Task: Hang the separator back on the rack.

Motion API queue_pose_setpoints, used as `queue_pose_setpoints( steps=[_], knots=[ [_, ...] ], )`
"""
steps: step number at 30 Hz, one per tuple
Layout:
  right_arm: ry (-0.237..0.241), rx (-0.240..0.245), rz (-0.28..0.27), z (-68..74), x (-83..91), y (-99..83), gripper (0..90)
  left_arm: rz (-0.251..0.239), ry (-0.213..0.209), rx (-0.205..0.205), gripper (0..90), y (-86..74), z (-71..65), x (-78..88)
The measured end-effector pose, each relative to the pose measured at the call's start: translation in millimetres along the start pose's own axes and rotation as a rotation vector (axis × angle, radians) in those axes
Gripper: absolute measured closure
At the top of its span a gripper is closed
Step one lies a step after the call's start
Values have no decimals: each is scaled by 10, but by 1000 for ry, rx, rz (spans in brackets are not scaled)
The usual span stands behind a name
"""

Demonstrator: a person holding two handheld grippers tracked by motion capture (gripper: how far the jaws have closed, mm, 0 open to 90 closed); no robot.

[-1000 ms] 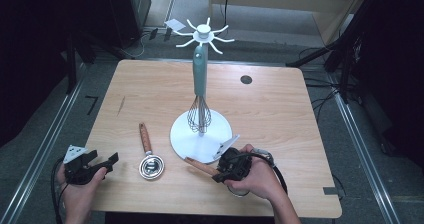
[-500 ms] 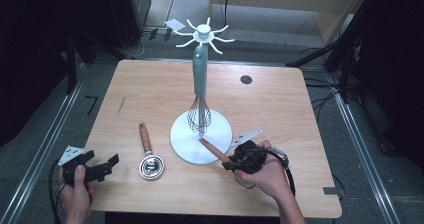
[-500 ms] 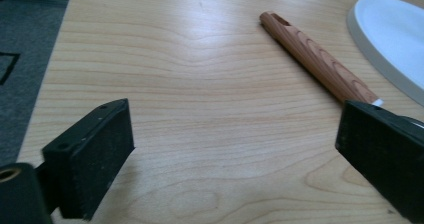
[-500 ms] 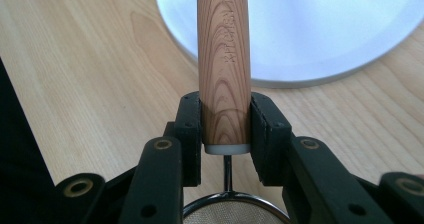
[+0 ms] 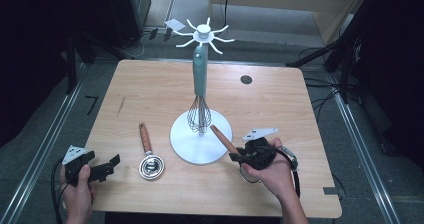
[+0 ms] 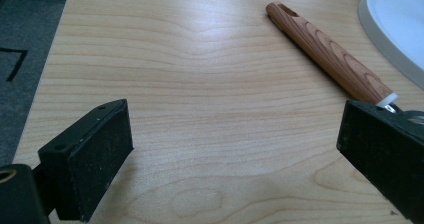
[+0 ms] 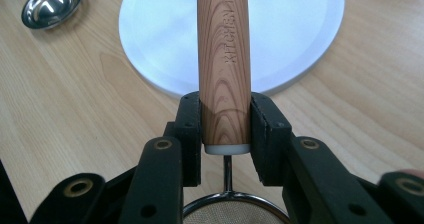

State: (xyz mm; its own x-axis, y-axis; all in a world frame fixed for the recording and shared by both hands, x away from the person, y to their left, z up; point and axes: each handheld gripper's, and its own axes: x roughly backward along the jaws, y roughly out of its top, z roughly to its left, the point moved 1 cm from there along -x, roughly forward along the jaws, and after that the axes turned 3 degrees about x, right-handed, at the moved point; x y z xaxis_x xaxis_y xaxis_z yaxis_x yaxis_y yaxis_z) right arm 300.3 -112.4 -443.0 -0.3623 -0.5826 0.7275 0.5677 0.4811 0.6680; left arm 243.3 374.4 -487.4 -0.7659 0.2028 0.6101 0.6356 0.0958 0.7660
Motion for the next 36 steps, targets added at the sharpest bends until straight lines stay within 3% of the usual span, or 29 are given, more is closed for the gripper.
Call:
queue_pose_setpoints(
  steps=[6, 9, 20, 22, 36],
  knots=[
    [-46, -26, -57, -39, 74, -1, 704, 3, 7, -6, 14, -7, -8, -15],
    [-63, -48, -111, -69, 149, -3, 704, 3, 15, -12, 14, -12, -16, -21],
    [-112, -36, -258, 0, 300, 43, 704, 2, 28, -26, 13, -29, -40, -37],
    [-121, -45, -307, 19, 322, 58, 704, 1, 29, -28, 13, -31, -44, -38],
    [-142, -25, -406, 164, 435, 135, 704, 8, 32, -36, 13, -39, -61, -36]
  ],
)
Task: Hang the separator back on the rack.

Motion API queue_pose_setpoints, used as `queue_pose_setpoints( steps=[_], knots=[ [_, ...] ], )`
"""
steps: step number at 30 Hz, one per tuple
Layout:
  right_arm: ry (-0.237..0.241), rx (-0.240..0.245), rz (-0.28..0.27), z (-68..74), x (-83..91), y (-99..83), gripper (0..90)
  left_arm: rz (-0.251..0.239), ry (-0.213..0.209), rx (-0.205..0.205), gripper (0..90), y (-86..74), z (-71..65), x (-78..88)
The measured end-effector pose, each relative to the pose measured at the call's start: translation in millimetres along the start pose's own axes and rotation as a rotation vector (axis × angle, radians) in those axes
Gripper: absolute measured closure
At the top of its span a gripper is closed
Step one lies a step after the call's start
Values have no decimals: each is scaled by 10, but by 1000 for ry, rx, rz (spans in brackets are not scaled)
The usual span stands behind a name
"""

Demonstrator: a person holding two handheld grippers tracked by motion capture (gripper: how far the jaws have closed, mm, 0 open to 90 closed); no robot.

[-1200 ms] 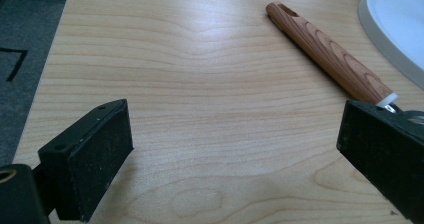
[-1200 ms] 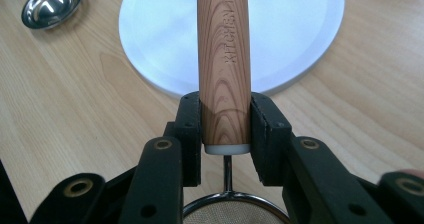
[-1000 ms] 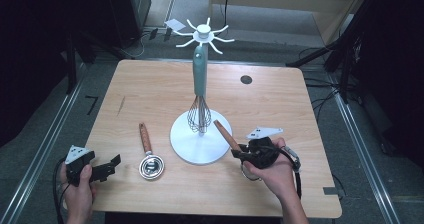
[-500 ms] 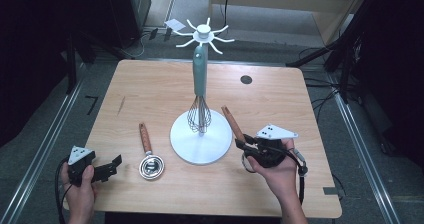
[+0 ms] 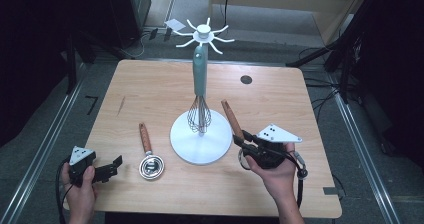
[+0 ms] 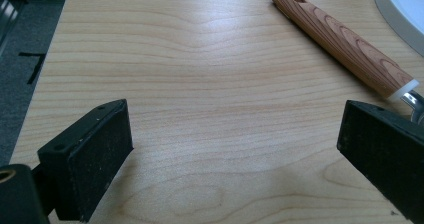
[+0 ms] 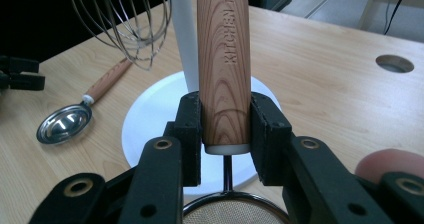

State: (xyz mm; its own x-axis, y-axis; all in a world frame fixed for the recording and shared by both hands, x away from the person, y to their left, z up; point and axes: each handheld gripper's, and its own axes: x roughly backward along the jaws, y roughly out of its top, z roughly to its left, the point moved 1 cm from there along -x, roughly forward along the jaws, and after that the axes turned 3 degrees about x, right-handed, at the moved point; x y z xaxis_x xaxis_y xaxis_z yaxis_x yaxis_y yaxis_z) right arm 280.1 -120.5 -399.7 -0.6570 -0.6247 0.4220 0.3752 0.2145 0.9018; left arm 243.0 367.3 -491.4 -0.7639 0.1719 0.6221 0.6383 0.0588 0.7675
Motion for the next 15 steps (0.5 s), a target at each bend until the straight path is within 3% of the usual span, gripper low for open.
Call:
queue_pose_setpoints(
  steps=[7, 15],
  knots=[
    [-14, 8, -83, 112, 96, 134, 703, 4, 3, -4, 13, 1, -1, 0],
    [-19, 2, -122, 166, 151, 226, 704, 5, -1, -6, 13, 1, -1, 1]
  ],
)
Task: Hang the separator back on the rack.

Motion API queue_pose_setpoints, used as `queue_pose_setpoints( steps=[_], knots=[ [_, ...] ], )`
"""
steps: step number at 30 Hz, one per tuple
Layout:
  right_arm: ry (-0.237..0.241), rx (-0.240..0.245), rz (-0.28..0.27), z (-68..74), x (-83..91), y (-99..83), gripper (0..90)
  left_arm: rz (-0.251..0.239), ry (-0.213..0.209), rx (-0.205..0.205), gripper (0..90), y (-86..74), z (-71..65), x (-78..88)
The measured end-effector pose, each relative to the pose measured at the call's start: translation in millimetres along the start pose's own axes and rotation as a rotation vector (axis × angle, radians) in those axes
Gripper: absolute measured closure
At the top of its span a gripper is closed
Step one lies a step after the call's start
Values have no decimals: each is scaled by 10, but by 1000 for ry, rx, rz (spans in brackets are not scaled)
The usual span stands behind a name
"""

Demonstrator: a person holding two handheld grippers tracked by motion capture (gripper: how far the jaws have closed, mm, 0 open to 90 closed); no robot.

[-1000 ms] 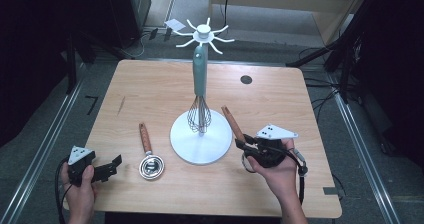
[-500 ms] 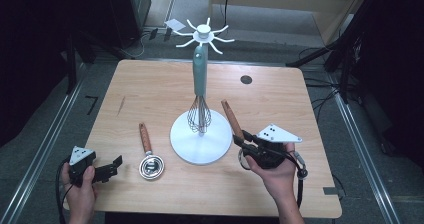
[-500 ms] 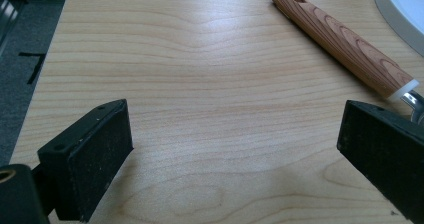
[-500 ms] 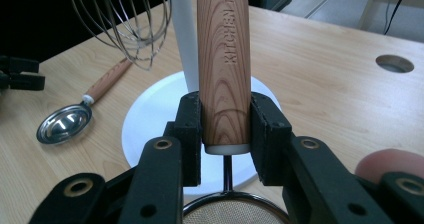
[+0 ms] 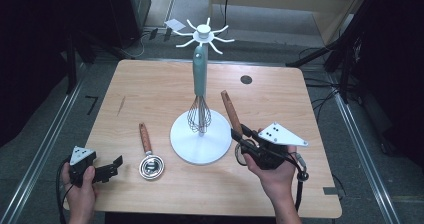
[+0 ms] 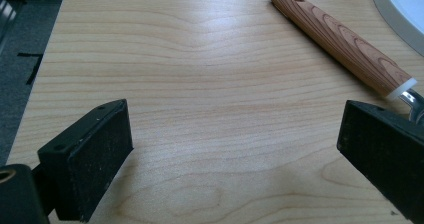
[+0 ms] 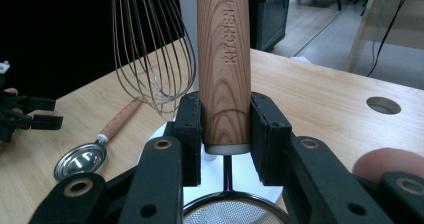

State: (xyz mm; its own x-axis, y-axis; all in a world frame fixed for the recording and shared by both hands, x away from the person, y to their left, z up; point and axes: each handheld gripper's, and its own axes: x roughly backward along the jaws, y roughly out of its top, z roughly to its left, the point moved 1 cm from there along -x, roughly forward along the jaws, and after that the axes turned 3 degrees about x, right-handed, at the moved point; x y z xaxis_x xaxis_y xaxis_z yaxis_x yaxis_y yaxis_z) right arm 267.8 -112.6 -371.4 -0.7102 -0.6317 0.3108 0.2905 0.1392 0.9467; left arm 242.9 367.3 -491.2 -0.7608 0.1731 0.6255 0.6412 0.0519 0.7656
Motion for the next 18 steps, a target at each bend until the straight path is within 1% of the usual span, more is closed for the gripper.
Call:
queue_pose_setpoints(
  steps=[5, 11, 14, 18],
  knots=[
    [5, 5, -24, 12, 23, 60, 704, 0, 0, 3, 13, 0, -1, -3],
    [-1, 11, -49, 36, 73, 150, 704, 0, 3, 4, 13, 0, -1, -3],
    [-2, 18, -70, 65, 116, 215, 704, 0, 2, 5, 13, 0, 0, -1],
    [-2, 19, -82, 96, 148, 260, 704, 0, 1, 9, 13, 1, -1, -6]
  ],
)
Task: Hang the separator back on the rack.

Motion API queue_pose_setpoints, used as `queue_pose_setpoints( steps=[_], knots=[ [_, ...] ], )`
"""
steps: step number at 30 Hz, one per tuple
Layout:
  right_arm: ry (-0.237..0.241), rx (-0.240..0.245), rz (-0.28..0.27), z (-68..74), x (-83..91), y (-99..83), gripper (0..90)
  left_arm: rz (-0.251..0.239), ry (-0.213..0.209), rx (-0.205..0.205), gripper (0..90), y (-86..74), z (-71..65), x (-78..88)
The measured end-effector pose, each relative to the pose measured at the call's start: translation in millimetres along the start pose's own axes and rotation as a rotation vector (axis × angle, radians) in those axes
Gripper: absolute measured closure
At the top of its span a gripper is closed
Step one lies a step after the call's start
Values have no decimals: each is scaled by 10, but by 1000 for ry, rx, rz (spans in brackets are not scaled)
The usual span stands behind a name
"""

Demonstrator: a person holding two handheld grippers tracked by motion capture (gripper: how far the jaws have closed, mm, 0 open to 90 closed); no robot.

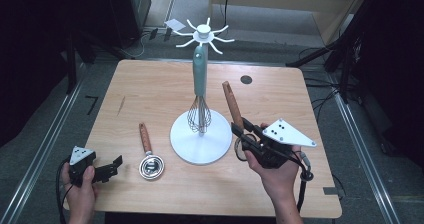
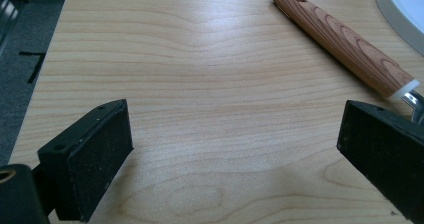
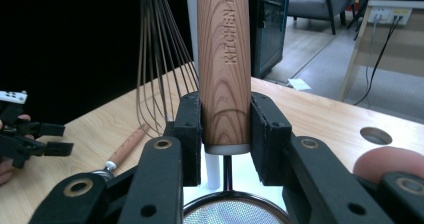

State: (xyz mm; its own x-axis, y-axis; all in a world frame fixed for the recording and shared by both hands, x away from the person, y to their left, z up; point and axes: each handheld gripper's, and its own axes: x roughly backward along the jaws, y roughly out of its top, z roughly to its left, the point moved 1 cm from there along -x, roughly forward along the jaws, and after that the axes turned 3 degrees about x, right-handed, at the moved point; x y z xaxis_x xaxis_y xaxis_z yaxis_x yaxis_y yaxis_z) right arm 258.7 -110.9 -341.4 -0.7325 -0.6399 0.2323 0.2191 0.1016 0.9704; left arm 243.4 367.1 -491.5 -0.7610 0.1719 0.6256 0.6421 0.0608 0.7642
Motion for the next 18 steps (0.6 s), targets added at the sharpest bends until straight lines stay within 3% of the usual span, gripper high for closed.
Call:
queue_pose_setpoints(
  steps=[18],
  knots=[
    [17, 13, -105, 94, 106, 311, 704, -1, 2, -5, 14, 0, -6, -6]
  ],
)
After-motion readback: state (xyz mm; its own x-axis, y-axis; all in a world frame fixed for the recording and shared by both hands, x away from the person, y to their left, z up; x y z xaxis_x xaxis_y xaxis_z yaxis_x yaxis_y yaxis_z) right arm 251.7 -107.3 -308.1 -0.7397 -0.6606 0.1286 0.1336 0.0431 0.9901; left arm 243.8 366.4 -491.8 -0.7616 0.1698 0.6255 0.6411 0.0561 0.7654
